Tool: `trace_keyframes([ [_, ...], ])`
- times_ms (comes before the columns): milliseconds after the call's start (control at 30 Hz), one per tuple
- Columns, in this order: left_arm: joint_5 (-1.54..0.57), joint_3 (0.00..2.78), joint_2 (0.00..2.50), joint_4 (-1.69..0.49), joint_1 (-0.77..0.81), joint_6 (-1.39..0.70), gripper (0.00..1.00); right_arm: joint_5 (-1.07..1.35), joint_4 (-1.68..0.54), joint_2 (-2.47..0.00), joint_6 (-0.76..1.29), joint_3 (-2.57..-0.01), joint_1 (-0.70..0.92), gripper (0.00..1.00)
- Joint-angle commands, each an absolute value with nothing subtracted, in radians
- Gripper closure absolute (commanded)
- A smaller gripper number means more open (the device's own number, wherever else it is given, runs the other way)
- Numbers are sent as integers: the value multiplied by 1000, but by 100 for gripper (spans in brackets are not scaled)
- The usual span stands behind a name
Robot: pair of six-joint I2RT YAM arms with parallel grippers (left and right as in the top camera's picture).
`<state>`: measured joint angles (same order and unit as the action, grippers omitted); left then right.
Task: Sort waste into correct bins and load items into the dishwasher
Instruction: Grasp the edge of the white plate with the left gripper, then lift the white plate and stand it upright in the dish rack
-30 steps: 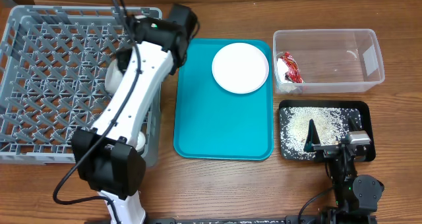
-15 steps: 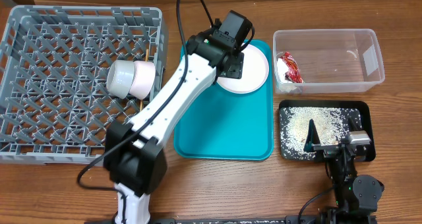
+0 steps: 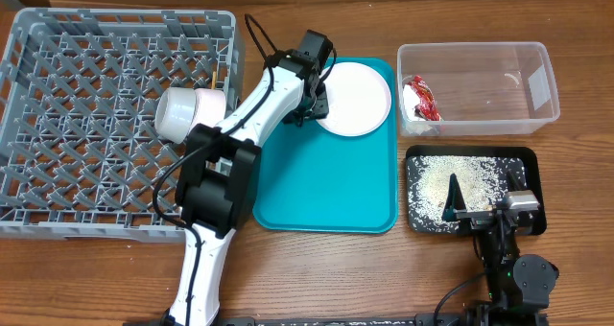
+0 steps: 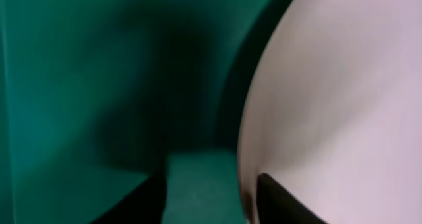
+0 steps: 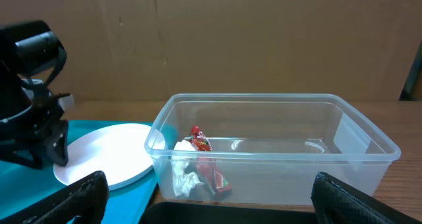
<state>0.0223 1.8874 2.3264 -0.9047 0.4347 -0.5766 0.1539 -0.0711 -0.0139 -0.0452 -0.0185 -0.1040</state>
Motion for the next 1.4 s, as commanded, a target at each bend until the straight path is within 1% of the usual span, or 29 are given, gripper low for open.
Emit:
trace_keyframes([
  [0,-20,1892,2328,-916,437,-582,70,159,-65,-3,-46,-8,-107,0],
  [33,-19,1895,2326,-940,439,-572,82,159,-65,-3,-46,-8,-107,0],
  [67,-16,1896,2326,-956,439,-569,87,159,-65,-3,-46,-8,-107,0],
  [100,-13,1896,2324,-976,439,-566,91,159,-65,-3,-46,-8,-107,0],
  [167,-6,1896,2321,-1011,439,-545,96,159,-65,-3,-46,-8,-107,0],
  [367,135,1922,2273,-1136,440,-504,96,159,-65,-3,-46,-8,-107,0],
  [567,324,2039,2120,-1285,441,-501,96,159,-65,-3,-46,-8,-107,0],
  [600,425,2085,2052,-1338,441,-500,96,159,-65,-3,-46,-8,-107,0],
  [767,710,2117,1890,-1425,441,-498,96,159,-65,-3,-46,-8,-107,0],
  [900,808,2117,1775,-1470,441,-498,96,159,-65,-3,-46,-8,-107,0],
  [1000,1013,2116,1705,-1539,431,-498,96,159,-65,-3,-46,-8,-107,0],
  [1067,1155,2116,1684,-1589,412,-522,96,159,-65,-3,-46,-8,-107,0],
  [1133,1234,2116,1681,-1622,385,-543,96,159,-65,-3,-46,-8,-107,0],
  [1267,1261,2106,1699,-1674,320,-545,96,159,-65,-3,-46,-8,-107,0],
  [1367,1321,2094,1730,-1690,271,-547,96,159,-65,-3,-46,-8,-107,0],
])
